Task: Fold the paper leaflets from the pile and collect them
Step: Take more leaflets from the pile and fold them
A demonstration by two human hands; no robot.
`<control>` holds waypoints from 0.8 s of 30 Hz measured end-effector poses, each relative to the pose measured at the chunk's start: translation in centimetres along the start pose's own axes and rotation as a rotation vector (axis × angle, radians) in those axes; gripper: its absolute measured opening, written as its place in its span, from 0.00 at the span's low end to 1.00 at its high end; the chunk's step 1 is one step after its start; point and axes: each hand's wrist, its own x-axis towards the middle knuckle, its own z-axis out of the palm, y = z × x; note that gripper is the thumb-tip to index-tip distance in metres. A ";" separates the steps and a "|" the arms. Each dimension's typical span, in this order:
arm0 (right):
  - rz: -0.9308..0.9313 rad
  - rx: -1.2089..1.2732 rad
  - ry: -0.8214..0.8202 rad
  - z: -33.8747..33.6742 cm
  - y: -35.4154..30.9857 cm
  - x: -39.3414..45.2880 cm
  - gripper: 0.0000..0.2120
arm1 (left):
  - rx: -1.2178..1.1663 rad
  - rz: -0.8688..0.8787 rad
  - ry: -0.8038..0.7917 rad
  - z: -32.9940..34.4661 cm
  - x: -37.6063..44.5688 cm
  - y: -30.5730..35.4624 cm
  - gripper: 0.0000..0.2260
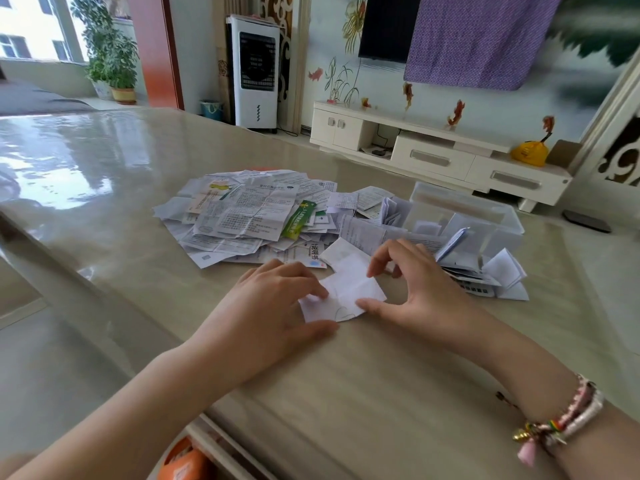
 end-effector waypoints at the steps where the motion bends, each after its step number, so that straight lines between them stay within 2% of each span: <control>1: -0.043 0.005 -0.013 -0.1 -0.1 -0.1 0.15 | -0.002 0.002 -0.009 -0.1 0.0 0.0 0.29; 5: -0.169 -0.105 -0.049 -0.3 0.0 -0.2 0.17 | 0.021 0.000 -0.015 -0.3 0.0 0.1 0.29; 9: -0.178 -0.148 -0.085 -0.3 0.9 -0.3 0.17 | 0.059 0.014 -0.011 -0.4 0.0 0.2 0.28; 12: -0.168 -0.175 -0.042 -0.3 1.4 0.0 0.13 | 0.086 0.032 0.006 -0.3 -0.2 0.1 0.27; 15: -0.131 -0.118 0.004 -0.2 1.4 0.2 0.07 | 0.066 0.037 0.026 -0.2 -0.2 0.0 0.27; 17: -0.106 -0.060 0.019 -0.2 1.2 0.2 0.03 | 0.027 0.020 0.049 -0.2 -0.2 0.0 0.23; 20: -0.011 0.047 -0.007 -0.1 1.0 0.2 0.08 | -0.086 -0.036 0.131 -0.2 -0.1 -0.2 0.12; 24: 0.094 0.084 -0.042 0.4 1.1 0.2 0.12 | -0.068 -0.137 0.131 -0.1 0.1 -0.3 0.09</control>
